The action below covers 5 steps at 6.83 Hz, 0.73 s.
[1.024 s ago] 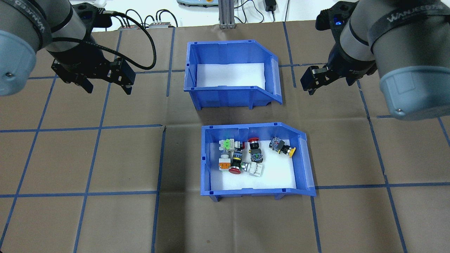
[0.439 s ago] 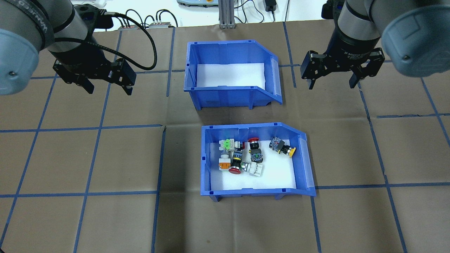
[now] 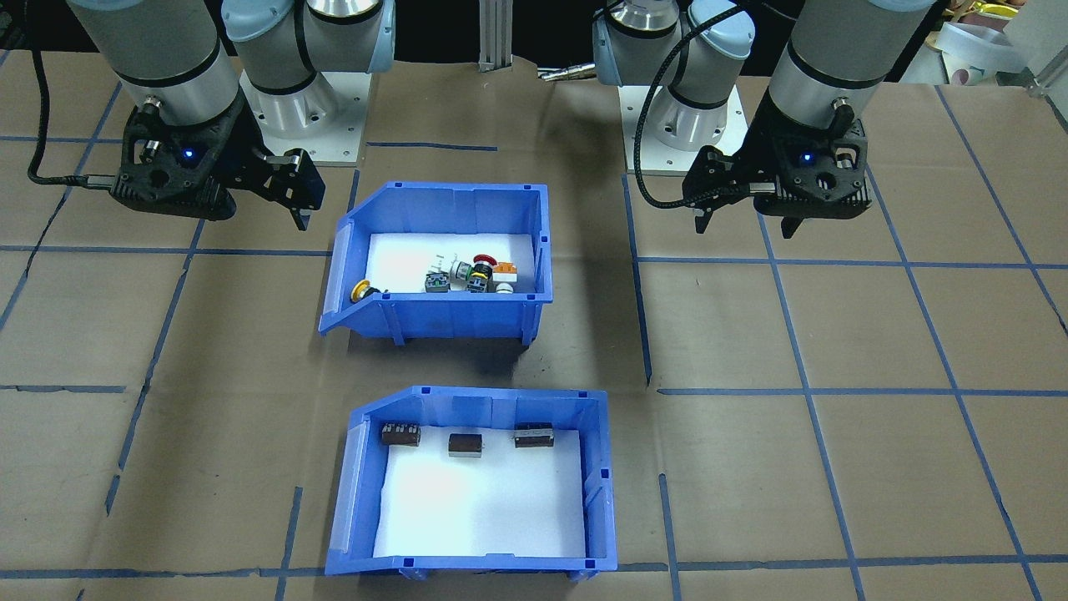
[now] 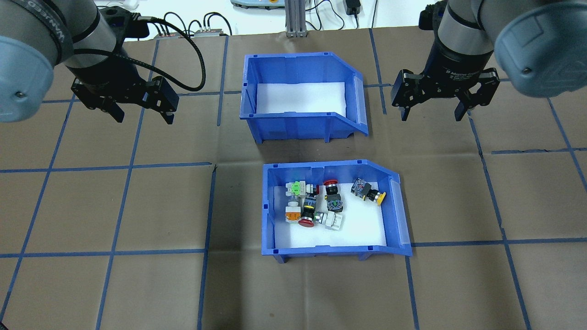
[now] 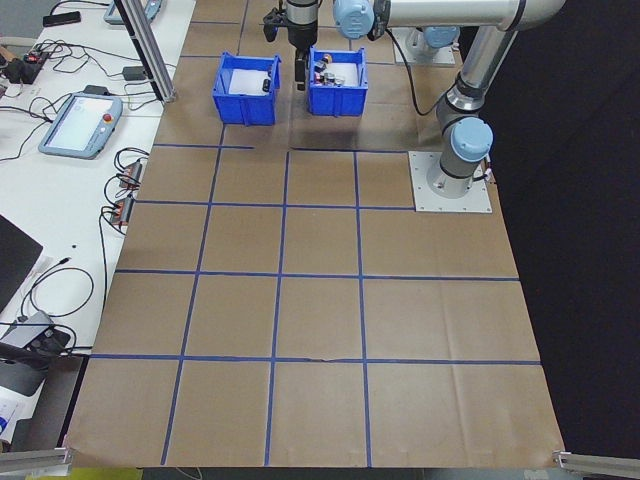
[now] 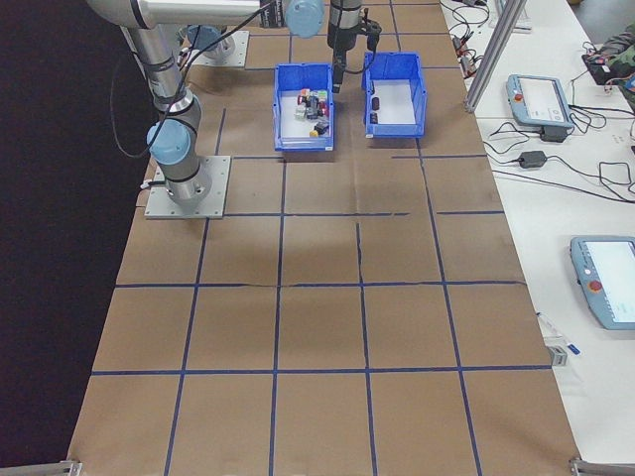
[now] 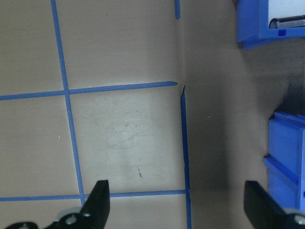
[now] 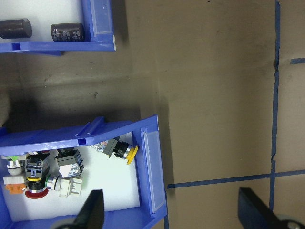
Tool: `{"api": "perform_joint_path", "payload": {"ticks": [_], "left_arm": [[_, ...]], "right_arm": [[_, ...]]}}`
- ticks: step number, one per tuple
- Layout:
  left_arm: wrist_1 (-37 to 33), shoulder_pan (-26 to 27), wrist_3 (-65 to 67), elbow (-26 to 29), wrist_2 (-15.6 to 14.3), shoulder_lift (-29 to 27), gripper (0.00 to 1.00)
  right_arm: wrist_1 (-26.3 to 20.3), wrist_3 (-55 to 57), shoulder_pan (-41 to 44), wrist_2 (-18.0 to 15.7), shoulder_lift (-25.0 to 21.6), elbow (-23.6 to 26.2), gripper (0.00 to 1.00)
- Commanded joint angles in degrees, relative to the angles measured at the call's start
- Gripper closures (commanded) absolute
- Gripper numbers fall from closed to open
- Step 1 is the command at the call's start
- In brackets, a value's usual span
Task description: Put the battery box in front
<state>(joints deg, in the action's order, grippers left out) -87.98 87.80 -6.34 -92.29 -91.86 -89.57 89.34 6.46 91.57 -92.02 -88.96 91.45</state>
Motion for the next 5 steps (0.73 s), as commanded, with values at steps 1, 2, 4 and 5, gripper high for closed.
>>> {"api": "perform_joint_path", "payload": {"ticks": [1, 2, 4, 5], "left_arm": [[0.0, 0.0, 0.0, 0.0, 0.0, -0.3, 0.01], [0.0, 0.0, 0.0, 0.2, 0.0, -0.3, 0.01], [0.0, 0.0, 0.0, 0.6, -0.1, -0.6, 0.01], [0.0, 0.0, 0.0, 0.5, -0.1, -0.5, 0.01]], "right_arm": [[0.0, 0.0, 0.0, 0.1, -0.2, 0.0, 0.0], [0.1, 0.0, 0.0, 0.1, -0.1, 0.0, 0.0], [0.1, 0.0, 0.0, 0.0, -0.2, -0.1, 0.0], [0.1, 0.0, 0.0, 0.0, -0.2, -0.2, 0.0]]}}
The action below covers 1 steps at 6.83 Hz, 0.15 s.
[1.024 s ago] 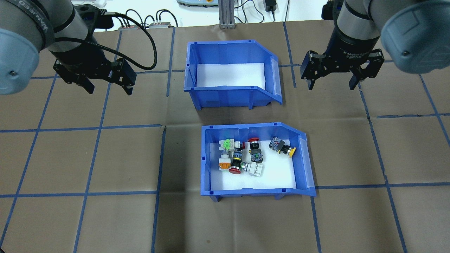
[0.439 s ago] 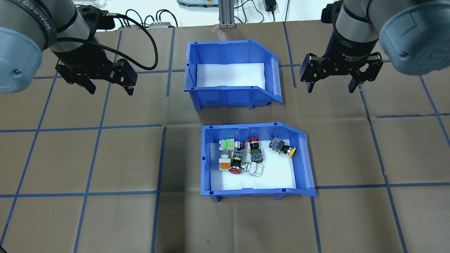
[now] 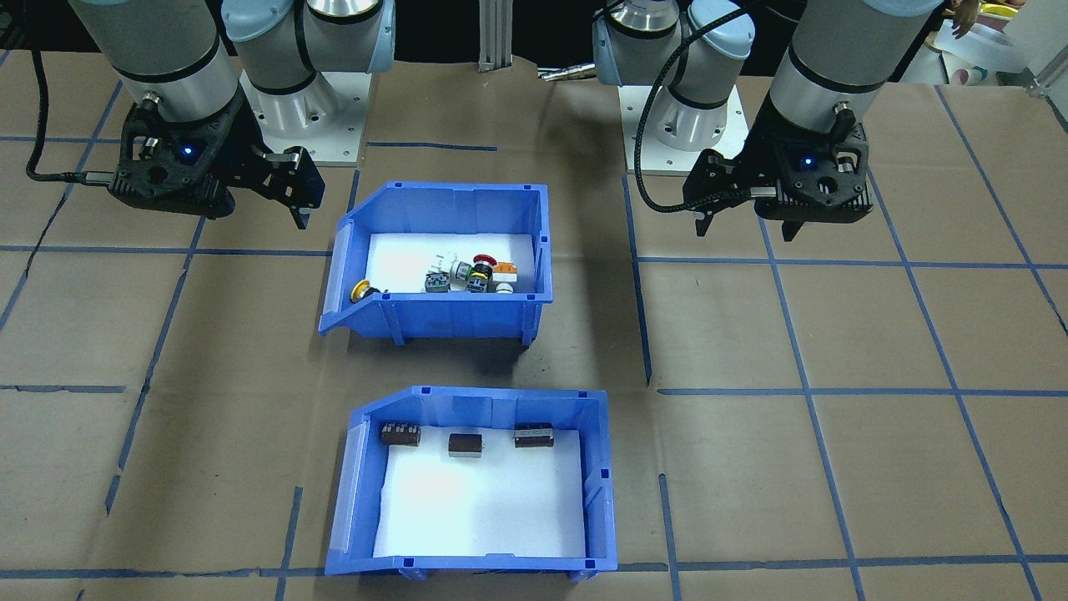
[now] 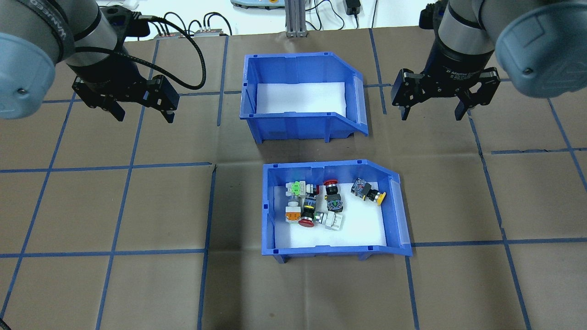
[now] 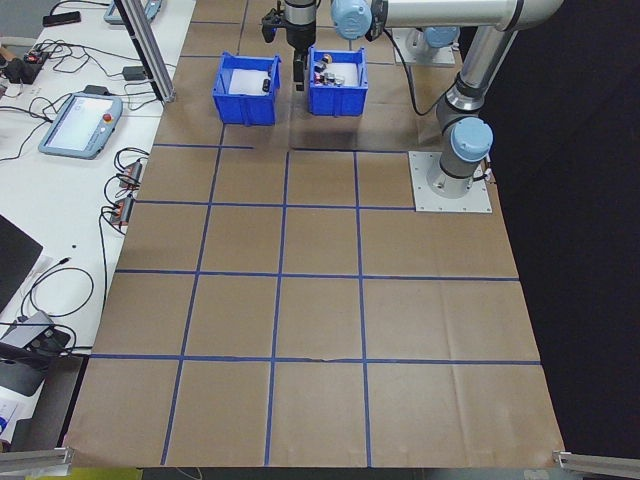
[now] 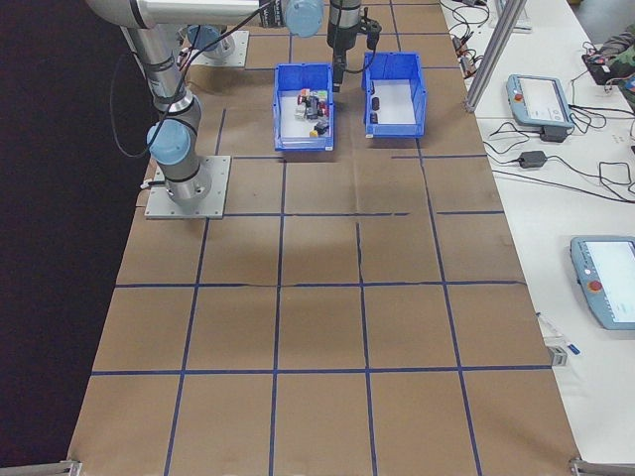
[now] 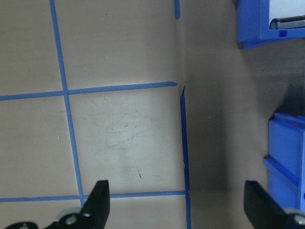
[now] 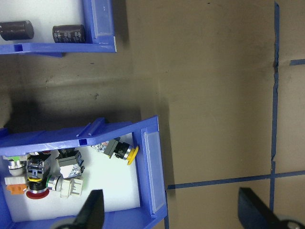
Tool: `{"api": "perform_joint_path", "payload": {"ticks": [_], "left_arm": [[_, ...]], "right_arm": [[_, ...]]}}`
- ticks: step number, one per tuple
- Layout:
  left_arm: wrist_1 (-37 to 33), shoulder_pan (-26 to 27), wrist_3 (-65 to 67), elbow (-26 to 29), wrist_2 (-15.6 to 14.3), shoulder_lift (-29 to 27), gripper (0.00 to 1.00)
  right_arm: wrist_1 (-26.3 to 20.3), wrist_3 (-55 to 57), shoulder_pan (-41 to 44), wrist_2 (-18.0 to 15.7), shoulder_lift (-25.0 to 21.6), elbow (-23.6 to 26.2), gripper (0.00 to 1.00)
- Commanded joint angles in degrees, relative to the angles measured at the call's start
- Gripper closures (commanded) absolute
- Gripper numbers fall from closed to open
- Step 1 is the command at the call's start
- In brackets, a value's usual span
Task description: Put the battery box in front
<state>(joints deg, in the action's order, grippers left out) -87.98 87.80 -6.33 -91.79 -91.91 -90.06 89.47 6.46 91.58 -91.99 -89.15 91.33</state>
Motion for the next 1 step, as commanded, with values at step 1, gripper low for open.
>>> {"api": "perform_joint_path", "payload": {"ticks": [1], "left_arm": [[0.0, 0.0, 0.0, 0.1, -0.1, -0.1, 0.01]], "right_arm": [[0.0, 0.0, 0.0, 0.0, 0.1, -0.2, 0.0]]}}
